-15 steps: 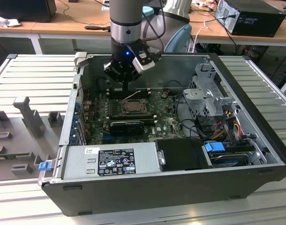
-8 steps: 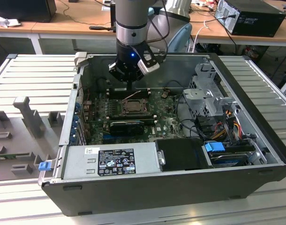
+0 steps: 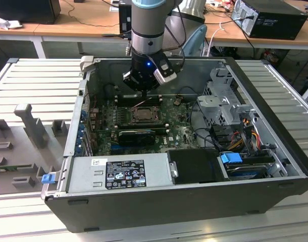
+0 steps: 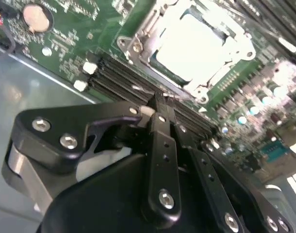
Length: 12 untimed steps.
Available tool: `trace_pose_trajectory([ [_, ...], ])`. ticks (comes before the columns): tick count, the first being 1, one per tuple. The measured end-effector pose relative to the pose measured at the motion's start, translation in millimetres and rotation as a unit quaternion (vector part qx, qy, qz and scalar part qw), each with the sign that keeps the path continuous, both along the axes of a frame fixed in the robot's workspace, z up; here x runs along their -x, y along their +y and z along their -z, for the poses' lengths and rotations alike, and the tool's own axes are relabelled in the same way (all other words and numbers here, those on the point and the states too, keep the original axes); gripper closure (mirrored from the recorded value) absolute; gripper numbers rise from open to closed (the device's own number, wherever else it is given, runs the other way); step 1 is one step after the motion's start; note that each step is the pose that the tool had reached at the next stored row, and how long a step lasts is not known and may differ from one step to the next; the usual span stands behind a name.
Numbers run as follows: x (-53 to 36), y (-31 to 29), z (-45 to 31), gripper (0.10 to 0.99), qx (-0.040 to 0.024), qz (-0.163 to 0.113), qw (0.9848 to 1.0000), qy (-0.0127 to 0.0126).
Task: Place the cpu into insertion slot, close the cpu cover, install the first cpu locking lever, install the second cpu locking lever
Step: 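Install the first cpu locking lever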
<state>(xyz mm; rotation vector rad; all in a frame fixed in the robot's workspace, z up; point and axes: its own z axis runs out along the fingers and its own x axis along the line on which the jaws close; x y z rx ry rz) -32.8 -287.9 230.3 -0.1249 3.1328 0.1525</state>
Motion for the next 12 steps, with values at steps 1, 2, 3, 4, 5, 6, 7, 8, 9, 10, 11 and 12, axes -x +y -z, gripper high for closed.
trace_pose_trajectory([
  [1, -0.8, 0.6, 1.4, 0.980, 0.0000, 0.000, 1.0000, 0.0000],
  [2, -1.5, 0.8, 2.5, 0.980, -0.0001, 0.000, 1.0000, -0.0001],
  [3, -2.3, 0.8, 3.3, 0.980, -0.0001, 0.000, 1.0000, 0.0000],
  [4, -4.2, 0.8, 4.4, 0.980, 0.0000, 0.000, 1.0000, 0.0000],
  [5, -7.8, 0.8, 6.6, 0.980, -0.0001, 0.001, 1.0000, 0.0000],
  [6, -8.6, 0.8, 7.8, 0.980, 0.0000, 0.001, 1.0000, 0.0000],
  [7, -9.0, 0.9, 9.3, 0.980, 0.0000, 0.001, 1.0000, 0.0000],
  [8, -9.2, 0.9, 11.7, 0.980, 0.0000, 0.001, 1.0000, 0.0000],
  [9, -9.8, 1.0, 13.2, 0.980, 0.0000, 0.001, 1.0000, 0.0000],
  [10, -10.6, 1.1, 14.3, 0.980, 0.0000, 0.001, 1.0000, -0.0001],
  [11, -11.2, 1.2, 14.8, 0.980, 0.0000, 0.001, 1.0000, -0.0001],
  [12, -12.4, 1.3, 15.8, 0.980, 0.0000, 0.001, 1.0000, -0.0001],
])
